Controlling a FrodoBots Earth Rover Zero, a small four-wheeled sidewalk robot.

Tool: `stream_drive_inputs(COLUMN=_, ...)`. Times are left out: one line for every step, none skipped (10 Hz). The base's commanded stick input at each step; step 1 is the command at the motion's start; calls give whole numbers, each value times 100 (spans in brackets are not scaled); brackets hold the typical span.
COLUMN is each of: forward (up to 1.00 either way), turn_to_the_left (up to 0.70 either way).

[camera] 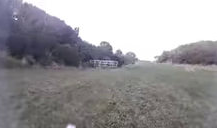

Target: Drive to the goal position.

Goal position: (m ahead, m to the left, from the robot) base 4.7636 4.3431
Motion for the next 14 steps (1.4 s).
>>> stream_drive_inputs(forward=70, turn_to_the_left=0)
stream_drive_inputs(forward=70, turn_to_the_left=0)
stream_drive_inputs(forward=70, turn_to_the_left=0)
stream_drive_inputs(forward=70, turn_to_the_left=0)
stream_drive_inputs(forward=70, turn_to_the_left=-7)
stream_drive_inputs(forward=70, turn_to_the_left=-18)
stream_drive_inputs(forward=70, turn_to_the_left=-27)
stream_drive_inputs(forward=70, turn_to_the_left=-32)
stream_drive_inputs(forward=70, turn_to_the_left=-33)
stream_drive_inputs(forward=70, turn_to_the_left=-33)
stream_drive_inputs(forward=70, turn_to_the_left=-26)
stream_drive_inputs(forward=70, turn_to_the_left=-9)
stream_drive_inputs(forward=70, turn_to_the_left=0)
stream_drive_inputs(forward=70, turn_to_the_left=0)
